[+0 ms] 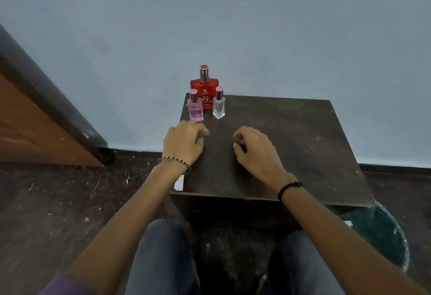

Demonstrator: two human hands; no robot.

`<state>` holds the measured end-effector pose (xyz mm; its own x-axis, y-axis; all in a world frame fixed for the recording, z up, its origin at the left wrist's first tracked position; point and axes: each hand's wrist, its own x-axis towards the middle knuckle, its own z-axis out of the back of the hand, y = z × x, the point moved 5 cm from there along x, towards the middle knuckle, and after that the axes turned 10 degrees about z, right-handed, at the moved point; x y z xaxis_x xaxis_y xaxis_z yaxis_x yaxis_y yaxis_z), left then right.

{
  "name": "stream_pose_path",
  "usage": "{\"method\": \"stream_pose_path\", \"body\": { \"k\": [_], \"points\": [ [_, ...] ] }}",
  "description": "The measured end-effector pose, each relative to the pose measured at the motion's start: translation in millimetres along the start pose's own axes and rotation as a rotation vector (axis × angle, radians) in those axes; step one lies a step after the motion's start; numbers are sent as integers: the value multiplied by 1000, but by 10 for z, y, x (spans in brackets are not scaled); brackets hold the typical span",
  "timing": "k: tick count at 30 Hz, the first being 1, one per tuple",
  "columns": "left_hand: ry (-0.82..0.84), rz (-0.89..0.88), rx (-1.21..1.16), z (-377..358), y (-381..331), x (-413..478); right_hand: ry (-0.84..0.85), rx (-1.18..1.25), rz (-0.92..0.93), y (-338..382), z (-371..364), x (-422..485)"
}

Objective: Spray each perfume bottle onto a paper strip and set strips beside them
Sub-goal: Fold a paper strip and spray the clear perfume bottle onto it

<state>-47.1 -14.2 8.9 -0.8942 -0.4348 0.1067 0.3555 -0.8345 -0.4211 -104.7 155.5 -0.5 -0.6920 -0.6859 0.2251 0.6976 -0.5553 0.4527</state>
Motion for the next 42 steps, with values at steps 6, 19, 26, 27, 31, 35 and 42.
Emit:
{"method": "stream_pose_path", "body": {
  "k": [6,19,26,27,31,35,42],
  "points": [
    [72,104,-143,-48,397,-247,80,83,102,315,-207,-115],
    [-59,241,-568,-205,334,-283,225,273,265,486,-378,-310],
    [-114,272,-685,-335,365,-271,209,286,286,388,-377,-284],
    [-109,270,-688,-340,362,-251,248,298,279,361,-387,-280],
    [-63,226,-659,-357,278,-181,279,369,251,278,-400,-218],
    [-47,212,-658,-370,209,-174,166,288,316,326,-384,-133],
    [-48,309,-678,-348,274,-127,-112,469,151,252,-369,-138]
  ]
}}
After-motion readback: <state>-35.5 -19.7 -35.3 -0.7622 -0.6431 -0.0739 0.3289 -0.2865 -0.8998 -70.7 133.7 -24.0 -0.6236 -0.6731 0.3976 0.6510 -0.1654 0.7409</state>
